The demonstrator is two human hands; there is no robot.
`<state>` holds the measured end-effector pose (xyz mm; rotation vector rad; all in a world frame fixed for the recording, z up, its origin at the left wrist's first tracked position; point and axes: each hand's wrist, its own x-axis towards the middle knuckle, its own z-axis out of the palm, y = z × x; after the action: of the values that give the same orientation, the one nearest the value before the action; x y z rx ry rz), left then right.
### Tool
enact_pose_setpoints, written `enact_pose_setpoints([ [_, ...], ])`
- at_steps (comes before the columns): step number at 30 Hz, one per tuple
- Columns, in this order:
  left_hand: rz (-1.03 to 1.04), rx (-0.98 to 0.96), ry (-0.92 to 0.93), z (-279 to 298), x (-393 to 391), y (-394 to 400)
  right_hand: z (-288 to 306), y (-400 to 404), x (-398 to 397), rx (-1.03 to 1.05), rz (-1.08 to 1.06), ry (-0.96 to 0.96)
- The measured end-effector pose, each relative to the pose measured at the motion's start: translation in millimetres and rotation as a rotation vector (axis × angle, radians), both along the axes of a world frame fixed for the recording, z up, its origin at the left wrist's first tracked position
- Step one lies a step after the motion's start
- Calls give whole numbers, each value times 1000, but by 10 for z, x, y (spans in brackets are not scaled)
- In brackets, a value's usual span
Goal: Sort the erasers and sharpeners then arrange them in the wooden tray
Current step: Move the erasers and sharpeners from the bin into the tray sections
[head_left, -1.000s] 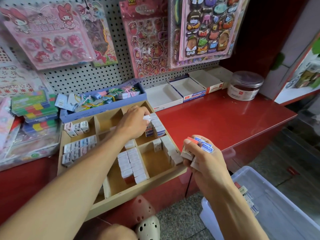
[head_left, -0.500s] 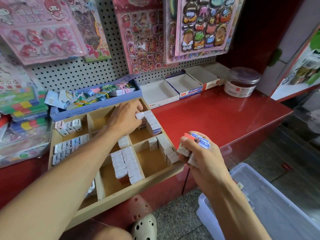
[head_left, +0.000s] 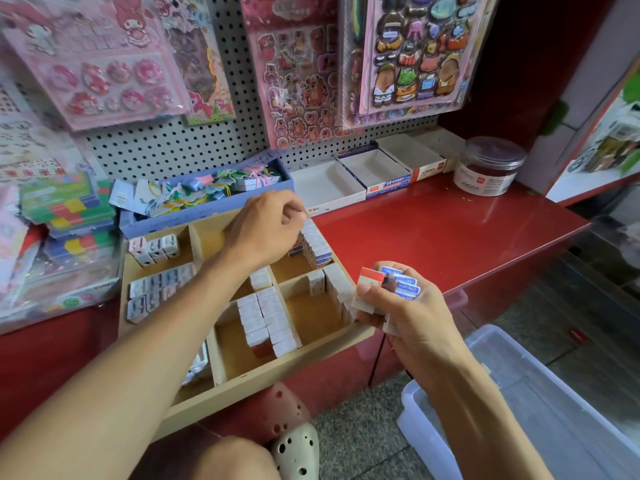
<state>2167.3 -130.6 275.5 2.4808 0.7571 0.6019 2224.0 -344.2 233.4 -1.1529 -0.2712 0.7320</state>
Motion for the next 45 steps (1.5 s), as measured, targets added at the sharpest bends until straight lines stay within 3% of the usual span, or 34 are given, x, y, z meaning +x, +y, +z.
enact_pose_setpoints([
  [3, -201, -384, -69, 150, -141, -323, 95, 38, -86, -55, 20, -94],
  [5, -327, -530, -34, 205, -258, -476, 151, 64, -154, -59, 10, -118],
  [11, -434, -713, 55, 327, -551, -537, 244, 93, -295, -96, 75, -232],
  [15, -336, -731, 14, 379, -807, -457, 219, 121, -388, -30, 96, -115],
  [18, -248, -685, 25, 303, -1092, -416, 200, 55, -436, -57, 108, -37],
  [22, -133, -593, 90, 95, -1388, -449, 167, -35, -527, -96, 162, -76],
  [26, -69, -325, 170, -85, -1498, -500, 128, -95, -557, -129, 128, -112],
  [31, -46, -173, 197, -224, -1431, -629, 120, -148, -551, -122, 89, -85],
  [40, 54, -257, 163, -275, -1363, -618, 87, -170, -567, -142, 95, -120],
  [45, 53, -86, 181, -139, -1320, -643, 103, -152, -601, -152, 137, -164],
])
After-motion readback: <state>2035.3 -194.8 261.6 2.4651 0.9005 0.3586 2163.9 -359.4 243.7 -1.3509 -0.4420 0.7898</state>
